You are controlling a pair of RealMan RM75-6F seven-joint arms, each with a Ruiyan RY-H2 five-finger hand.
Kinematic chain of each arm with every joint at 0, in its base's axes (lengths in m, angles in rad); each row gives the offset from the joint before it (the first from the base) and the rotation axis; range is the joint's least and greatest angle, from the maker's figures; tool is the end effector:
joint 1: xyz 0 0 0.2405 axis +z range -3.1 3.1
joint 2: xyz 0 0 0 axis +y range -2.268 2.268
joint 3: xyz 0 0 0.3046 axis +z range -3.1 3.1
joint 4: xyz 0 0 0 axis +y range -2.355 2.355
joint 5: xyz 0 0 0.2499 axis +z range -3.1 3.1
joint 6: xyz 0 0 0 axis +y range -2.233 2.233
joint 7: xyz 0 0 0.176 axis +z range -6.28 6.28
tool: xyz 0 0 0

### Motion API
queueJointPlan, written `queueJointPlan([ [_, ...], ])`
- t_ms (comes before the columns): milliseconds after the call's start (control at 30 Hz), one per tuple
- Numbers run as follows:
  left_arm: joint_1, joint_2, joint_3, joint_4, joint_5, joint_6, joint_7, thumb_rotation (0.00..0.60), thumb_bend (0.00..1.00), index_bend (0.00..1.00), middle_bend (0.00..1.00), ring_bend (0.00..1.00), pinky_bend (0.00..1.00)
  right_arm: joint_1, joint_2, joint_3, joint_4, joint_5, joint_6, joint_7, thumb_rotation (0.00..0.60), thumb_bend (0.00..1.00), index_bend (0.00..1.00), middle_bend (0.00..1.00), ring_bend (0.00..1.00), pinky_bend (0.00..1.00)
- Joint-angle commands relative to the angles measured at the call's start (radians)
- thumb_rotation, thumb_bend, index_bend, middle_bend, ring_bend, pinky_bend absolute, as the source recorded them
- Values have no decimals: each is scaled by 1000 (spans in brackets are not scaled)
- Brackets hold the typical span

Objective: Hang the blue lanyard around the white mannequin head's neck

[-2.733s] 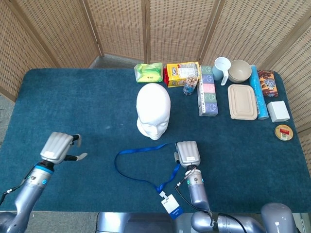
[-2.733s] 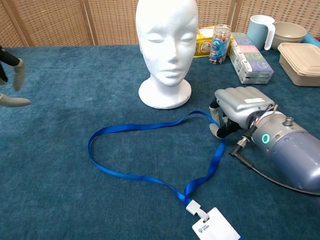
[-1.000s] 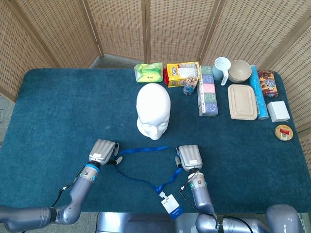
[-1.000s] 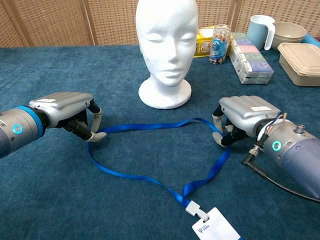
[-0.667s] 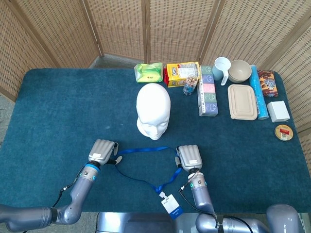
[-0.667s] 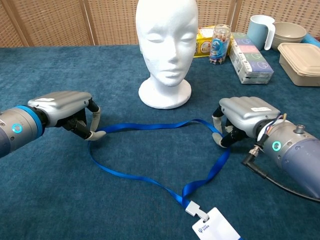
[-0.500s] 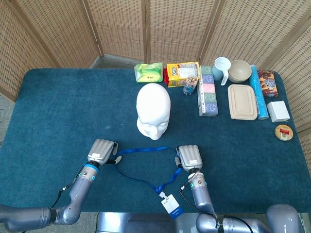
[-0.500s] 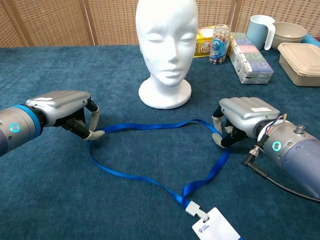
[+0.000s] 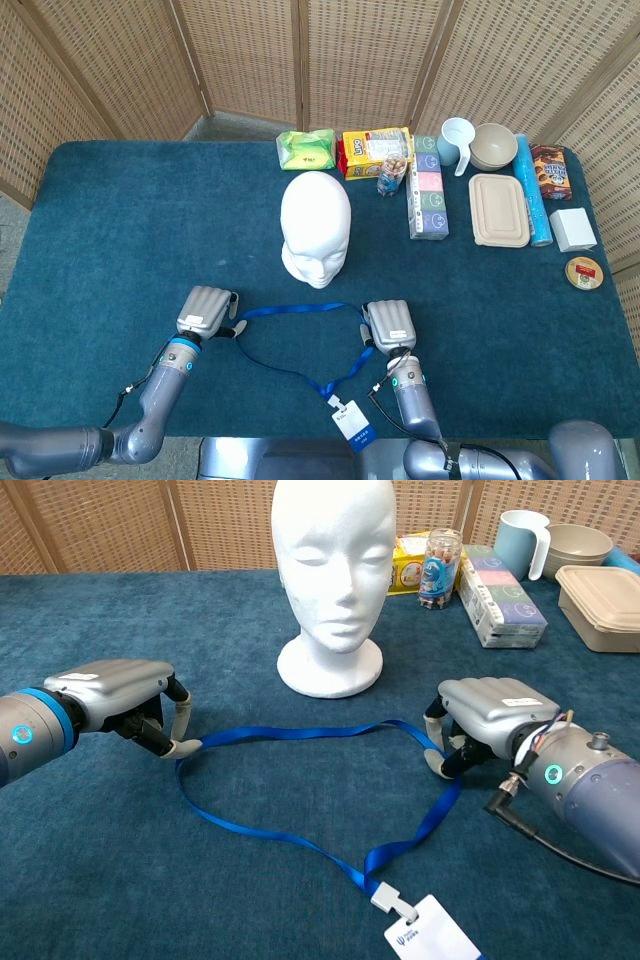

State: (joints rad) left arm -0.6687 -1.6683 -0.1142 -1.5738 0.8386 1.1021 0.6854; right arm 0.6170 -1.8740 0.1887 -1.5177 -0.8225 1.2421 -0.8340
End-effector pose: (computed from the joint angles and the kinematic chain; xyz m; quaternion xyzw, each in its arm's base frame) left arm -0.1998 0.3536 -0.1120 -0.7325 -0.4231 -0.2692 0.4604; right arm -0.1697 -0.3364 -0.1487 0.6942 -0.4355 0.2777 0.5013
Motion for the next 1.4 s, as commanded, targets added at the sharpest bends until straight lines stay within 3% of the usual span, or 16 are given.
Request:
queueJointPlan([
  [33, -2, -6, 2, 7, -5, -3, 1, 415, 311, 580, 1000, 1000, 1000, 0, 0, 0, 0, 1, -2, 2, 519, 518, 590, 938, 1000, 1000],
  [800, -17, -55, -7, 70, -41, -1, 20, 418, 312, 581, 1000, 1000, 1000, 1, -2, 2, 15, 12, -10, 19, 521, 520, 595, 938, 1000, 1000],
  [1067, -18, -61, -12, 77, -46, 0, 16, 415, 313, 670, 1000, 1000, 1000, 2, -5, 3, 23, 17, -11, 19, 534, 519, 596, 939, 1000, 1000],
  [1400, -22, -69, -12, 93, -59, -7, 21, 417, 328, 686, 1000, 1000, 1000, 2, -7, 5, 31, 18, -11, 25, 538, 520, 598, 939, 1000, 1000],
])
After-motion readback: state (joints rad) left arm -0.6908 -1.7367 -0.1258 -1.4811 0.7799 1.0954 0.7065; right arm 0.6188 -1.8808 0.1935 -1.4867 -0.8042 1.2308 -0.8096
